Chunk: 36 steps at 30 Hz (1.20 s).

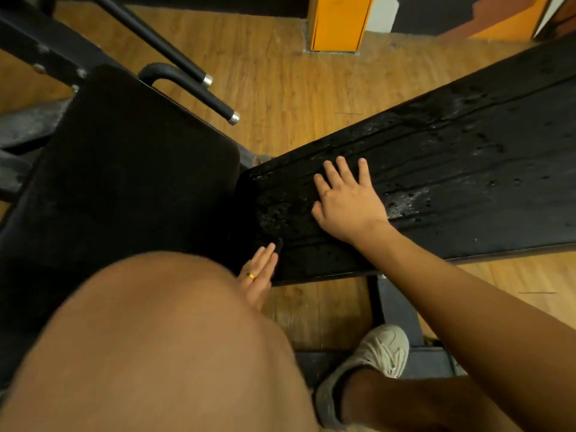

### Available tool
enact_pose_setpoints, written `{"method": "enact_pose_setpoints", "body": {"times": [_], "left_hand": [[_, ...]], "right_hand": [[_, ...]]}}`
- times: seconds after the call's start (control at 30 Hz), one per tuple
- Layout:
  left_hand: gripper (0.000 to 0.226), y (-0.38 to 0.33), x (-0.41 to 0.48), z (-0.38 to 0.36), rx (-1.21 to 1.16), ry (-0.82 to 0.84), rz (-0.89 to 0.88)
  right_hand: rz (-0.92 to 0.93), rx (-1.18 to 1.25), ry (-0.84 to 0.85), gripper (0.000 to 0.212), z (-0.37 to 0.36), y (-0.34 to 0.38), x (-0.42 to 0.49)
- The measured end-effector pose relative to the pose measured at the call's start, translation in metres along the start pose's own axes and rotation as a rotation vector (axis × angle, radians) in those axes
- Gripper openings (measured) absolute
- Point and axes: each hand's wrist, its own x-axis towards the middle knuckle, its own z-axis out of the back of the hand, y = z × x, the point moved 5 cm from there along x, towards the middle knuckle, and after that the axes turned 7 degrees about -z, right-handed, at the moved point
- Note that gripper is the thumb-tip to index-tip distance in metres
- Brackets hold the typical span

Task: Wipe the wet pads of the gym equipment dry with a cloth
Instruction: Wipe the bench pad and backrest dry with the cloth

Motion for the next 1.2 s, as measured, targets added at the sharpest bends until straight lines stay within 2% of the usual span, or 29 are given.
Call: {"method": "enact_pose_setpoints", "body": {"times": [0.07,0.17,0.27,0.4,0.6,0.67,0.73,0.83,0.9,1.0,1.1,1.2], "left_hand": [[0.062,-0.001,-0.002,0.002,0.007,0.021,-0.048],[0.064,-0.008,-0.005,0.007,-0.018,0.144,0.005],[0.063,-0.010,-0.010,0.006,-0.041,0.171,-0.029],[0.059,-0.017,-0.001,0.004,0.051,0.135,-0.225],[0.063,-0.038,0.030,0.009,0.145,0.173,-0.481],[0.064,-0.039,0.032,0.008,0.078,0.181,-0.431],[0.071,-0.037,0.033,0.006,-0.039,0.177,-0.299],[0.085,-0.032,0.030,0.003,-0.131,0.073,-0.159],[0.088,-0.025,0.024,-0.001,-0.162,0.010,-0.080],[0.093,-0.018,0.017,-0.005,-0.233,0.022,0.060],[0.100,-0.024,0.018,0.000,-0.291,0.078,0.105],[0.103,-0.026,0.018,0.003,-0.323,0.113,0.122]], "right_hand": [[-0.003,0.001,-0.005,0.065,-0.002,-0.001,0.000],[-0.001,0.006,-0.008,0.065,-0.003,-0.001,0.000],[0.000,0.015,-0.007,0.065,-0.002,-0.001,-0.001],[0.003,0.003,-0.012,0.064,-0.002,0.000,-0.001],[0.016,0.029,0.000,0.063,-0.003,0.000,-0.001],[0.034,0.076,0.002,0.061,0.000,-0.001,-0.001],[0.078,0.195,-0.001,0.056,0.006,-0.001,-0.007],[0.192,0.319,-0.047,0.050,0.013,0.003,-0.038],[0.284,0.294,-0.075,0.051,0.009,0.007,-0.067],[0.430,0.219,-0.057,0.060,-0.005,0.017,-0.103],[0.546,0.135,-0.078,0.063,-0.017,0.029,-0.118],[0.568,0.126,-0.080,0.065,-0.023,0.035,-0.116]]}}
